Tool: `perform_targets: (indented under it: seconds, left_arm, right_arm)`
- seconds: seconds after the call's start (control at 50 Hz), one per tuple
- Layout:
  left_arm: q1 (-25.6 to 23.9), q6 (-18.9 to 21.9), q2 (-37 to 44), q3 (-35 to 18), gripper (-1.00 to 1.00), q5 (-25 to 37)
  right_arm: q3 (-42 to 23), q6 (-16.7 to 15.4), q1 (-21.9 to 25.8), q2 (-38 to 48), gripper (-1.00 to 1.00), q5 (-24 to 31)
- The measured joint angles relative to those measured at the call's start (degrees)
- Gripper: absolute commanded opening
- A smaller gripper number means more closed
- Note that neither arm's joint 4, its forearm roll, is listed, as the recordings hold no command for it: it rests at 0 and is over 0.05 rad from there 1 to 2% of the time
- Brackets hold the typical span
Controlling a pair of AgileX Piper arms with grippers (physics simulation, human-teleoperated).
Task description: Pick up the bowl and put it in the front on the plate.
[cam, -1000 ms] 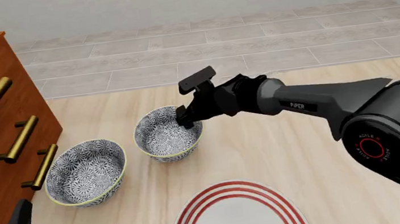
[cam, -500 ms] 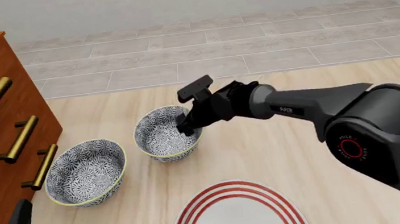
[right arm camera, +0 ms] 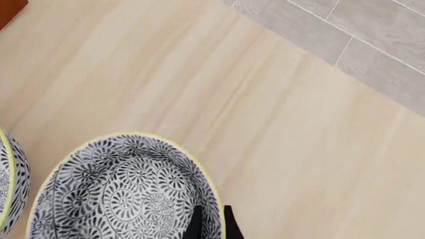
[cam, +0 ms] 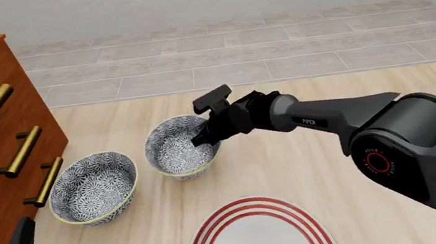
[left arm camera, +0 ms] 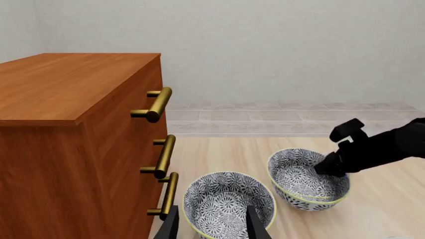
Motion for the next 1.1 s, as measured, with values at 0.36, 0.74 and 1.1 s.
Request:
perform_targets:
  seconds: [0.36, 0.74, 1.1]
  left_arm:
    - [0.0, 0.0, 0.0, 0.0, 1.0, 0.0]
    - [0.0, 0.0, 0.0, 0.0, 1.0, 0.0]
    - [0.0, 0.0, 0.0, 0.0, 1.0, 0.0]
  right_arm:
    - [-0.8, -1.4, -0.1, -0.5, -1.0, 0.6]
    - [-1.0, 1.3, -0.6, -3.3, -1.0, 1.2]
    - [2.1, 7.3, -0.4, -7.5, -1.0, -0.1]
